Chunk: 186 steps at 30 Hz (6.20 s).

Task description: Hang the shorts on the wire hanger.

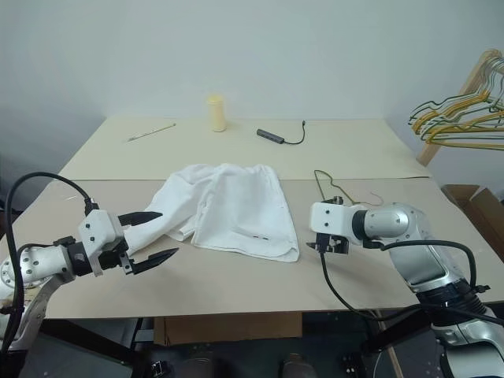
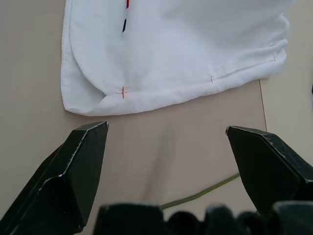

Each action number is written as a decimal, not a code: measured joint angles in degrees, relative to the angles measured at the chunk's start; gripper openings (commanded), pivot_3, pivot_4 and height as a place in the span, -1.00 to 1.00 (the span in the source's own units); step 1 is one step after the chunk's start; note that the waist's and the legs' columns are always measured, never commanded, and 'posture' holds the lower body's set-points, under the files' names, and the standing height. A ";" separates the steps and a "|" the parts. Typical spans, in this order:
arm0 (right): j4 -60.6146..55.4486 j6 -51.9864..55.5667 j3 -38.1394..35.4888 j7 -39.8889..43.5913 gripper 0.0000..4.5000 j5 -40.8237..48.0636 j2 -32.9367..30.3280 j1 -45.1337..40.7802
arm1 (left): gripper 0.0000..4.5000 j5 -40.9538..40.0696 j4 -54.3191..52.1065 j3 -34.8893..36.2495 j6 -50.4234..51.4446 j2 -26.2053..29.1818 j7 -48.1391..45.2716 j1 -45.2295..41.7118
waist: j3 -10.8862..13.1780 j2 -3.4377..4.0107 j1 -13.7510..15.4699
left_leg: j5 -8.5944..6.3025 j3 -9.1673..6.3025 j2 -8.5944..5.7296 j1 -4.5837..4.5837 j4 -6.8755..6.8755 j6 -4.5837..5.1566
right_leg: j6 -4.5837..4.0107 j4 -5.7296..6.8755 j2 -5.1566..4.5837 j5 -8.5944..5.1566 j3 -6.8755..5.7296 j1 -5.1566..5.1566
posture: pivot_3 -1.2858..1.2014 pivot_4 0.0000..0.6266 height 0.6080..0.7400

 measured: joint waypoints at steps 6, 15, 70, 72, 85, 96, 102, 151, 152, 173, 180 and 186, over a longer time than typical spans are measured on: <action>-0.11 0.00 0.00 -0.03 0.99 0.00 0.00 0.04 | 1.00 -1.32 -0.06 0.19 2.12 -0.09 1.36 -0.95 | 0.00 0.00 -0.01 | 0.00 0.00 0.00 0.00 0.00 0.00 | 0.03 0.00 0.00 -0.01 0.00 0.00 | 0.13 -1.00 1.00; -0.28 1.37 0.00 -0.18 0.99 -0.07 0.11 0.06 | 1.00 -2.52 -1.96 0.15 2.28 -0.21 1.10 -1.27 | 0.00 0.00 -0.21 | 0.00 0.00 0.00 -0.01 0.00 0.00 | -0.02 -0.01 0.00 0.01 0.00 -0.01 | 0.10 -1.00 1.00; -6.22 9.08 -3.69 -9.82 1.00 -3.32 0.40 4.30 | -0.99 24.43 12.76 -36.93 16.90 -17.17 5.10 -23.13 | -0.08 0.03 -6.46 | 0.02 -0.37 -0.08 -0.10 0.23 0.02 | 0.01 0.08 0.19 0.10 0.17 0.03 | 0.03 -1.00 1.00; -5.85 9.08 -3.05 -9.78 1.00 -3.36 0.78 3.91 | -0.99 21.28 7.11 -33.30 18.66 -12.44 2.36 -19.70 | -0.06 0.04 -6.46 | 0.02 -0.37 -0.08 -0.09 0.23 0.02 | 0.01 0.14 0.20 0.09 0.17 0.00 | 0.04 -1.00 1.00; 6.08 -6.45 9.45 -14.14 1.00 -12.50 10.94 -4.64 | -0.99 3.81 -3.34 7.96 9.33 10.70 -16.42 11.15 | 0.00 0.11 -4.74 | 0.02 -0.18 -0.04 0.03 0.19 0.01 | -0.28 0.19 0.04 -0.24 0.07 -0.05 | 0.09 -1.00 1.00; 24.67 -25.06 21.02 -18.63 1.00 -21.48 23.61 -14.46 | -0.99 -1.70 -0.72 21.61 6.97 11.67 -21.24 14.47 | 0.00 0.11 -3.63 | 0.02 -0.16 0.04 0.00 0.13 0.00 | -0.43 0.26 0.05 -0.11 -0.08 -0.08 | 0.12 -1.00 1.00; 40.37 -32.01 23.24 -25.30 1.00 -26.43 29.45 -22.13 | -0.99 -3.66 -1.16 24.50 8.32 11.79 -21.36 15.16 | 0.00 0.11 -3.48 | 0.03 -0.18 0.06 0.01 0.09 -0.03 | -0.63 0.29 0.05 0.02 -0.14 -0.09 | 0.13 -1.00 1.00; 37.71 -10.17 17.33 -32.13 -0.99 -30.49 20.84 -16.17 | -1.00 36.77 69.63 -24.69 -29.75 -7.97 17.83 -50.82 | -0.05 0.05 -5.28 | 0.20 -0.70 -0.09 -0.96 -0.14 -0.27 | -0.41 0.26 0.12 0.16 -0.41 -0.75 | 0.08 -1.00 1.00; 32.45 -8.38 17.33 -29.60 -0.99 -30.52 20.09 -13.62 | -1.00 36.59 68.86 -24.65 -30.67 -6.56 16.87 -49.80 | -0.05 0.05 -5.49 | 0.20 -0.70 -0.08 -0.95 -0.13 -0.27 | -0.41 0.31 0.14 0.16 -0.38 -0.79 | 0.08 -1.00 1.00; -15.11 4.38 19.51 5.39 -0.99 -25.58 10.81 2.56 | -1.00 2.05 17.47 7.79 -22.63 25.61 -26.41 17.13 | -0.05 0.02 -2.35 | 0.02 -0.52 0.10 -0.27 0.12 -0.60 | -0.63 0.35 -0.03 -0.44 -0.71 -0.21 | 0.11 -1.00 1.00; -16.09 5.18 20.29 8.41 -0.99 -26.16 7.80 3.37 | -1.00 3.91 8.45 8.18 -15.70 25.24 -24.57 20.45 | -0.12 -0.07 -1.71 | 0.03 -0.50 0.09 -0.24 0.12 -0.60 | -0.61 0.31 -0.03 -0.45 -0.70 -0.16 | 0.09 -1.00 1.00; -18.44 5.85 19.90 11.30 -0.99 -25.40 4.68 5.31 | -1.00 7.48 6.69 3.39 -15.36 22.94 -21.35 16.84 | -0.14 -0.07 -1.91 | 0.07 -0.50 0.11 -0.19 0.10 -0.52 | -0.62 0.33 0.02 -0.47 -0.69 -0.13 | 0.07 -1.00 1.00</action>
